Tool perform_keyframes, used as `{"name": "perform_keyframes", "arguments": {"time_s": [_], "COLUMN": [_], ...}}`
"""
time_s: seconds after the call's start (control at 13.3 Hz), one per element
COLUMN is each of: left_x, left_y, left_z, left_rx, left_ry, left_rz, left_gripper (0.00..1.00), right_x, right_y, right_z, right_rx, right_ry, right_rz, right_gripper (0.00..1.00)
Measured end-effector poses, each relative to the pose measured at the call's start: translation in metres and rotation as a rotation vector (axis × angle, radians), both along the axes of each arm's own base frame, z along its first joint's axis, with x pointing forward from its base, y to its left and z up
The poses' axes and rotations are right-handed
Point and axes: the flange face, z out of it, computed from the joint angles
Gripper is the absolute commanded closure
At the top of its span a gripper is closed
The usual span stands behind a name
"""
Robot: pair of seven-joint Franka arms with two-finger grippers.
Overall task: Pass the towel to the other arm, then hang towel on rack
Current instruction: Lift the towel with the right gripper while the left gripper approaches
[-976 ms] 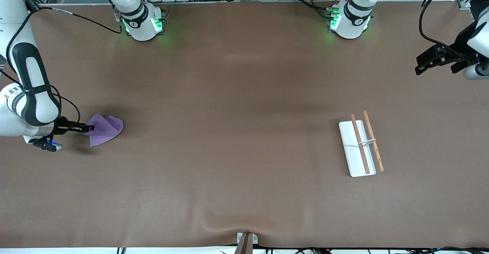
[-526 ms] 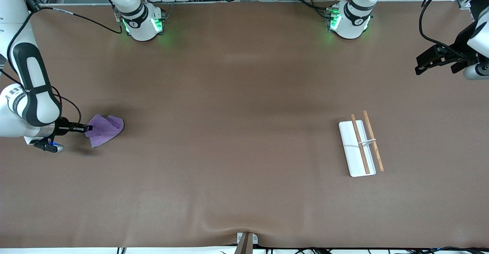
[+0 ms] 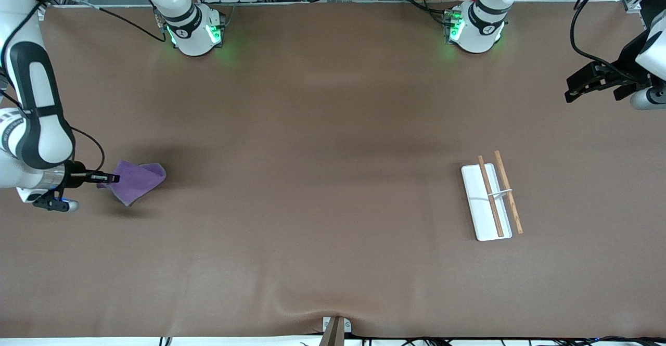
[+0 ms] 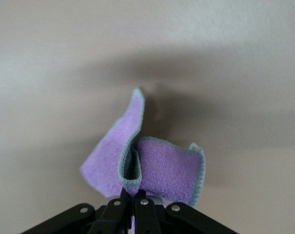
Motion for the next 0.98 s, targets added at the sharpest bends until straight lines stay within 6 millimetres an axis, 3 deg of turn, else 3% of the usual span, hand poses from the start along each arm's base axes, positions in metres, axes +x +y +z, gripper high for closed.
{"name": "perform_keyframes", "arguments": {"time_s": [0.45,0.98], "left_x": [0.001,0.001], "left_y": [0.0,0.0], "left_z": [-0.001,-0.002], "left_rx": [0.0,0.0], "left_ry": [0.003,0.003], "left_rz": [0.0,0.0], "left_gripper": [0.0,0.0], "right_x": [0.012,0.021], "right_y": [0.022,0.068], "right_z": [0.093,0.209], "right_rx": [-0.034,-0.01], "right_ry": [-0.045,-0.034], "right_rz": [0.105,0.212], "right_gripper": [1.0,1.0]}}
